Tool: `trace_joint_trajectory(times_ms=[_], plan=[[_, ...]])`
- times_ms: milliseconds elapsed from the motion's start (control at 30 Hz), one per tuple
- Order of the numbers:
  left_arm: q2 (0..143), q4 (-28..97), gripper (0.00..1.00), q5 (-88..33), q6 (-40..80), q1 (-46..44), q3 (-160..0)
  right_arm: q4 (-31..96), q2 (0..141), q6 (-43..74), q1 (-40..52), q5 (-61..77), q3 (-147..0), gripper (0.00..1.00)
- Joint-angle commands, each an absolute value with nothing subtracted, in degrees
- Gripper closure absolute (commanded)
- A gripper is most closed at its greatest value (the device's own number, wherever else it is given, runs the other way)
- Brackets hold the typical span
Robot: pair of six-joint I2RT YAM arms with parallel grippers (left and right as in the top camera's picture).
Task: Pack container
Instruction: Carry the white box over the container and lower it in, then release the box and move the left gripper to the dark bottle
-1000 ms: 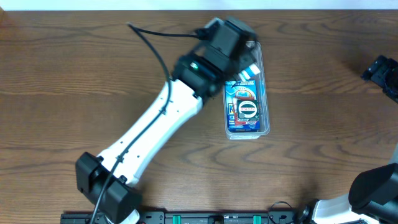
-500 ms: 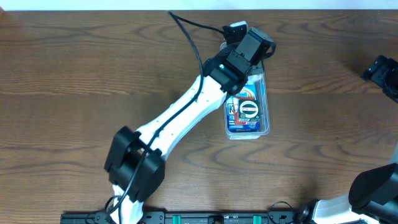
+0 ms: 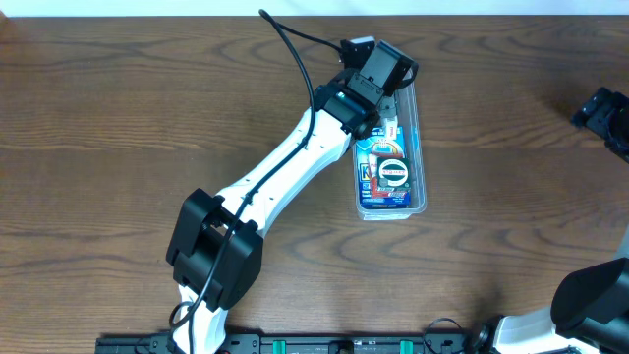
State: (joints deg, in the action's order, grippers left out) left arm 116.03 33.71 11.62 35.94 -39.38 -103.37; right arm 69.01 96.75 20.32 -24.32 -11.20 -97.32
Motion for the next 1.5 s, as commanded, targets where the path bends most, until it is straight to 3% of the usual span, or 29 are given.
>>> trace_joint_trajectory(times_ms=[0, 100, 333, 433, 600, 1033, 1467], plan=[[110.8, 35.6, 0.12, 12.7, 33.0, -38.9, -104.6, 69.0, 96.3, 19.8, -24.7, -11.8, -97.4, 0.01], [105.8, 40.8, 0.00, 12.7, 33.1, -37.6, -104.6, 69.0, 96.3, 19.8, -24.7, -11.8, -97.4, 0.01], [95.7, 61.2, 0.02, 7.1, 29.0, -30.8, -104.6, 69.0, 96.3, 19.8, -24.7, -11.8, -97.4, 0.01], [95.7, 68.9, 0.02, -2.5, 23.6, -27.6, -104.6, 69.0, 96.3, 19.8, -24.7, -11.8, -97.4, 0.01], [98.9, 78.4, 0.02, -2.6, 21.6, -24.4, -104.6, 69.0, 96.3, 19.8, -24.7, -11.8, -97.4, 0.01], [110.6, 83.7, 0.02, -3.9, 17.3, -23.0, -104.4, 69.0, 96.3, 19.9, -24.7, -11.8, -97.4, 0.01], [113.2, 79.0, 0.02, -4.2, 7.7, -22.2, -98.8, 69.0, 96.3, 19.8, -24.7, -11.8, -97.4, 0.01]])
